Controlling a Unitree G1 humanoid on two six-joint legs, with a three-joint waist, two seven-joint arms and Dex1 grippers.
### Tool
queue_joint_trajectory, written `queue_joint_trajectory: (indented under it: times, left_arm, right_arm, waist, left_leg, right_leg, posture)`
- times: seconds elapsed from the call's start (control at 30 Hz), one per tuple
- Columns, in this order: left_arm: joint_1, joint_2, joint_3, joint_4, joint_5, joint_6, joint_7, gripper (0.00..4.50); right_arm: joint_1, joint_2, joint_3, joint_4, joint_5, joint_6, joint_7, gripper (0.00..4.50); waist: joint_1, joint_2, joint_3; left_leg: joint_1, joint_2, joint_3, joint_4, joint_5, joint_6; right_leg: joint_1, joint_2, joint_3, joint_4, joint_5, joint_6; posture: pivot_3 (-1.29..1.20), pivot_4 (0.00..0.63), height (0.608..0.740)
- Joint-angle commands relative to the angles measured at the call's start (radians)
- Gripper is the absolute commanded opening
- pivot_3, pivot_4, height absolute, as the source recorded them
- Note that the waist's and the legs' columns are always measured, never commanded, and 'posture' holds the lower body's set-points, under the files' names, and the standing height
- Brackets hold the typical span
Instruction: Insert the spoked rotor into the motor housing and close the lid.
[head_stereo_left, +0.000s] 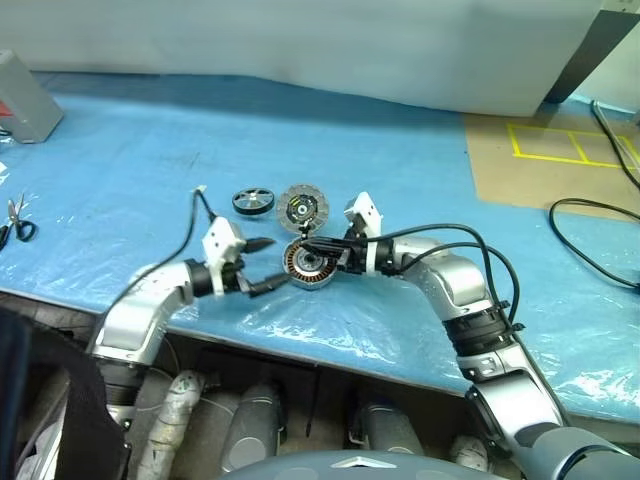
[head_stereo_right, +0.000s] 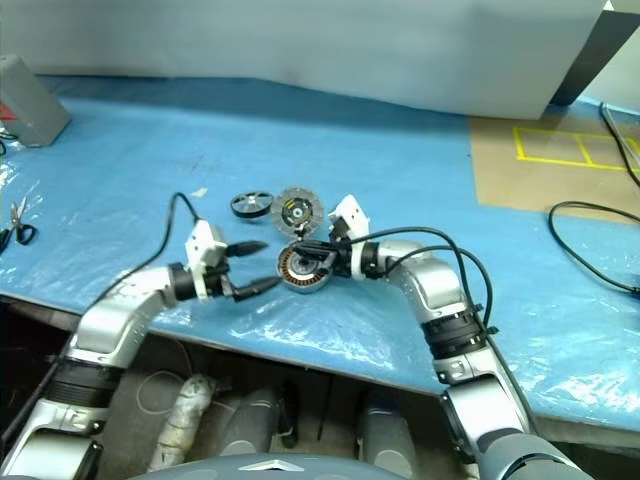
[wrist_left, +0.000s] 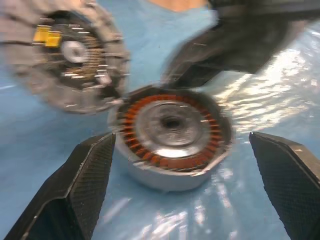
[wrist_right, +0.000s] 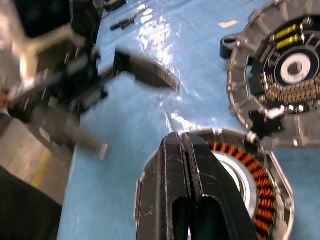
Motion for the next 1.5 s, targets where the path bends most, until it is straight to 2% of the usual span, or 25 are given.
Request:
queue_joint_trajectory:
  times: [0.03,0.27,0.33,0.43,0.5,0.7,0.8,0.9,1.2,1.33,1.5]
  left_arm:
    - [-0.007,0.014,0.021,0.004,-0.009,-0.036,-0.023,4.50]
    - [0.026,-0.029,-0.028,-0.056,-0.009,-0.026,-0.018,4.50]
    - [0.037,-0.032,-0.034,-0.071,-0.017,-0.017,-0.020,4.50]
    - [0.051,-0.029,-0.040,-0.074,-0.009,-0.023,-0.029,4.50]
    - [0.052,-0.029,-0.040,-0.070,-0.007,-0.025,-0.031,4.50]
    - [0.042,-0.028,-0.040,-0.059,-0.010,-0.027,-0.035,4.50]
    - [0.039,-0.030,-0.043,-0.056,-0.010,-0.028,-0.036,4.50]
    - [0.035,-0.031,-0.045,-0.054,-0.012,-0.026,-0.041,4.50]
    - [0.024,-0.026,-0.036,-0.044,-0.009,-0.028,-0.045,4.50]
    - [0.020,-0.020,-0.030,-0.039,-0.006,-0.031,-0.042,4.50]
    - [0.027,-0.031,-0.044,-0.058,-0.004,-0.026,-0.032,4.50]
  right_arm:
    - [-0.050,0.030,-0.045,-0.023,0.035,-0.004,-0.029,0.02]
    - [-0.119,0.092,-0.026,0.100,0.007,-0.056,-0.044,0.02]
    - [-0.089,0.080,0.028,0.103,-0.019,-0.059,-0.014,0.02]
    - [-0.035,0.040,0.160,0.186,-0.159,-0.147,-0.020,0.02]
    - [-0.019,0.030,0.194,0.238,-0.210,-0.187,-0.034,0.02]
    - [-0.045,0.069,0.047,0.180,-0.071,-0.118,-0.025,0.02]
    - [-0.073,0.088,-0.043,0.120,0.034,-0.048,-0.008,0.02]
    - [-0.096,0.095,-0.085,0.096,0.076,-0.009,-0.017,0.02]
    - [-0.058,0.059,-0.025,0.025,0.040,-0.008,-0.018,0.02]
    - [-0.056,0.045,-0.008,0.014,0.026,-0.023,-0.018,0.02]
    - [-0.066,0.067,0.040,0.109,-0.045,-0.076,-0.045,0.02]
  waist:
    - [-0.002,0.000,0.000]
    - [0.002,0.000,0.000]
    - [0.002,0.000,0.000]
    - [0.001,0.000,0.000]
    - [-0.003,0.000,0.000]
    - [0.003,0.000,0.001]
    - [0.005,0.000,0.002]
    - [0.001,0.000,0.002]
    - [0.001,0.000,0.002]
    - [0.001,0.000,0.002]
    - [0.000,0.000,0.002]
  left_leg:
    - [0.000,0.000,0.000,0.000,-0.001,-0.001]
    - [-0.001,0.000,0.000,0.000,0.000,-0.001]
    - [-0.003,0.000,0.000,0.000,0.001,0.002]
    - [-0.004,0.001,0.000,0.001,0.001,0.002]
    - [-0.004,0.001,0.000,0.002,0.001,0.001]
    - [0.018,0.002,0.000,-0.001,-0.001,-0.004]
    - [0.016,0.002,0.000,-0.001,0.000,-0.004]
    - [0.010,0.002,0.000,-0.001,0.000,-0.004]
    - [-0.005,0.003,0.000,0.000,0.002,0.000]
    - [-0.005,0.003,0.000,0.001,0.002,0.000]
    - [-0.005,0.004,0.000,0.002,0.002,-0.002]
  right_leg:
    - [0.000,0.000,0.000,0.000,0.000,-0.001]
    - [-0.001,0.000,0.000,0.000,0.000,-0.001]
    - [-0.001,0.000,-0.001,0.000,0.000,-0.001]
    - [-0.002,0.000,-0.001,0.000,0.000,-0.001]
    - [-0.001,0.000,-0.001,0.000,0.000,-0.001]
    - [0.018,0.000,-0.001,0.000,0.000,-0.001]
    - [0.017,0.000,-0.001,-0.001,0.000,-0.001]
    - [0.011,0.000,-0.001,-0.001,0.000,-0.001]
    - [-0.003,0.000,-0.004,0.000,0.000,-0.002]
    - [-0.002,0.000,-0.004,0.000,0.000,-0.002]
    - [-0.002,0.000,-0.004,0.001,0.001,-0.002]
  posture:
    - [0.00,0.150,0.740]
    - [0.00,0.150,0.740]
    - [0.00,0.150,0.740]
    - [0.00,0.150,0.740]
    - [0.00,0.150,0.740]
    - [0.00,0.150,0.740]
    - [0.00,0.150,0.740]
    - [0.00,0.150,0.740]
    - [0.00,0.150,0.740]
    - [0.00,0.150,0.740]
    - [0.00,0.150,0.740]
